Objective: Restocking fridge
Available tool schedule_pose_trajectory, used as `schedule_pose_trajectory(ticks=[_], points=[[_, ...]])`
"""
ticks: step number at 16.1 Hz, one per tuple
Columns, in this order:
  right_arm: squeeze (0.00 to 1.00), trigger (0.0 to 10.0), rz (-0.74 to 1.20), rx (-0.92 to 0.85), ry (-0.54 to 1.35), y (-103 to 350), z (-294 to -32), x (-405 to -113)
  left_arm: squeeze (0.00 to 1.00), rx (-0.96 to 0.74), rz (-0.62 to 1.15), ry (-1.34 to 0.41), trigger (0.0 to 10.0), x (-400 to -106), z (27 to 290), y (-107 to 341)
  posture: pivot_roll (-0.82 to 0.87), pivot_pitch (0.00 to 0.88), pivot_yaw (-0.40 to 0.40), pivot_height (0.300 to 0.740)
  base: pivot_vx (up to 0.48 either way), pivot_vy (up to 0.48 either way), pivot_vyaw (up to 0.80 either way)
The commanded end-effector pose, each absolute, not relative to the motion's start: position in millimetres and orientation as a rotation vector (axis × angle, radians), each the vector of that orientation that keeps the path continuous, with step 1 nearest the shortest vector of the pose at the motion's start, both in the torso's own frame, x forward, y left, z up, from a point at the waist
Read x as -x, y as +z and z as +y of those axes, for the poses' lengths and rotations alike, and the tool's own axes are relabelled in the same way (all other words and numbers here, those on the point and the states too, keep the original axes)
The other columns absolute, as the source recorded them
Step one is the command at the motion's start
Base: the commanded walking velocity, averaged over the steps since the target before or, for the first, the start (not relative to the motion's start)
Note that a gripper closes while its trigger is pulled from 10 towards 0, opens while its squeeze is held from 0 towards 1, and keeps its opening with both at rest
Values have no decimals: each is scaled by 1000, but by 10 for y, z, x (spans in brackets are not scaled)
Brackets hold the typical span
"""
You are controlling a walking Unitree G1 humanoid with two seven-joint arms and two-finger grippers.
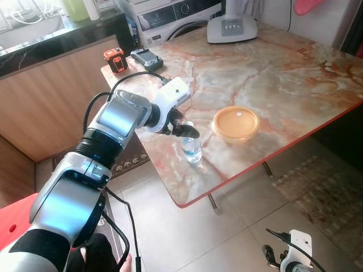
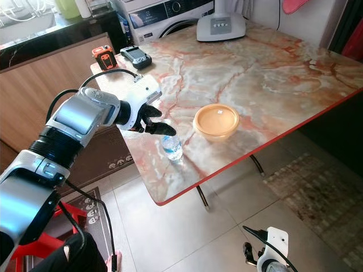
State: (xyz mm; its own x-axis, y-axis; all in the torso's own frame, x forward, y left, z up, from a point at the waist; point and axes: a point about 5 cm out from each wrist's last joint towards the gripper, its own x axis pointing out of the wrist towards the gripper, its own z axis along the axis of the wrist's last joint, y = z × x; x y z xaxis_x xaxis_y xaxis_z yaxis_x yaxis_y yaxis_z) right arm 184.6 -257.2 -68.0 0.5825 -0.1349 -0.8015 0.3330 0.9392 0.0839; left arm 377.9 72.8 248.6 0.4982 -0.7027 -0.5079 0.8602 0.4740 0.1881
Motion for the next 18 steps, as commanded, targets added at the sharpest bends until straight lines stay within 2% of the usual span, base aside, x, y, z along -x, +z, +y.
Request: schedule_pose_trajectory(ticks=[1,2,3,4,5,6,7,8,18], points=[[0,10000,920,-257,-273,-708,-2524,-1821,0,-484,384,-974,10000,-3797,753,2531,-55,37,165,740,0,0,0],[0,10000,920,-257,-270,-708,-2522,-1821,0,-476,389,-968,4745,-3807,761,2507,-56,36,164,740,0,0,0],[0,10000,920,-257,-270,-709,-2522,-1820,0,-473,392,-967,4745,-3809,763,2503,-57,36,164,740,0,0,0],[0,10000,921,-257,-269,-709,-2523,-1820,0,-475,390,-970,3608,-3812,761,2503,-57,36,164,740,0,0,0],[0,10000,921,-256,-269,-708,-2523,-1820,0,-477,391,-974,2902,-3817,758,2498,-57,36,164,740,0,0,0],[0,10000,921,-257,-269,-709,-2523,-1820,0,-474,391,-971,3333,-3819,758,2498,-57,36,164,740,0,0,0],[0,10000,920,-257,-269,-708,-2523,-1820,0,-474,391,-971,5098,-3822,760,2495,-57,36,164,740,0,0,0],[0,10000,920,-258,-269,-708,-2523,-1821,0,-473,393,-969,10000,-3824,761,2487,-56,39,164,740,0,0,0],[0,10000,920,-259,-271,-708,-2525,-1819,0,-431,360,-1026,10000,-3808,679,2479,-62,43,165,740,0,0,0]])
